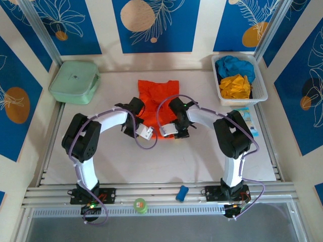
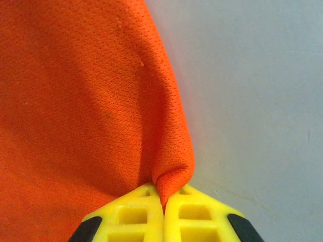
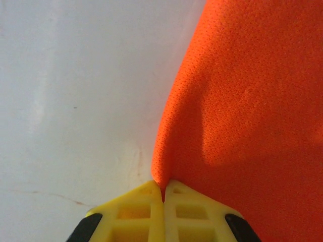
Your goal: Fold and stack the t-shirts
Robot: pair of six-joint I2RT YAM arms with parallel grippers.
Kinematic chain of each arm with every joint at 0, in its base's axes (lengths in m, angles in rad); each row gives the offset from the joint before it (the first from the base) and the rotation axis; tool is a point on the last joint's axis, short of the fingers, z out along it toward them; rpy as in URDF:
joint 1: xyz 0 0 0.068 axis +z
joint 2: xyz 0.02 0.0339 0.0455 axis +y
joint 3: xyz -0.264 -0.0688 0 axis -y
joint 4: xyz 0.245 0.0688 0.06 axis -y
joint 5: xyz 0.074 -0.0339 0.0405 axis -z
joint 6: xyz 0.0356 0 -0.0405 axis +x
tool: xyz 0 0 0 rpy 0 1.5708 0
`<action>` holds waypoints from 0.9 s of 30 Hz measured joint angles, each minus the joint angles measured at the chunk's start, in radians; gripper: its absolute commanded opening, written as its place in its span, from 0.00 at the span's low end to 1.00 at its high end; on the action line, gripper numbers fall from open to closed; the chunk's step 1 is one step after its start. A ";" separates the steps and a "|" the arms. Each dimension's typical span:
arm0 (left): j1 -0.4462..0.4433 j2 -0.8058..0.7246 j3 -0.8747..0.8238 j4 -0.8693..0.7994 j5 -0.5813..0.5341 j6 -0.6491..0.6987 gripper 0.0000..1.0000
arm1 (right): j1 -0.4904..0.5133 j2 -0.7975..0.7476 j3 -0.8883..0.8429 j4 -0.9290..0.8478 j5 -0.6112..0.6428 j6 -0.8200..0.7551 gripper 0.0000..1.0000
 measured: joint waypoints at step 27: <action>-0.247 -0.667 -0.328 -0.085 -0.114 -0.240 0.00 | 0.234 -0.486 -0.293 -0.010 0.028 0.285 0.00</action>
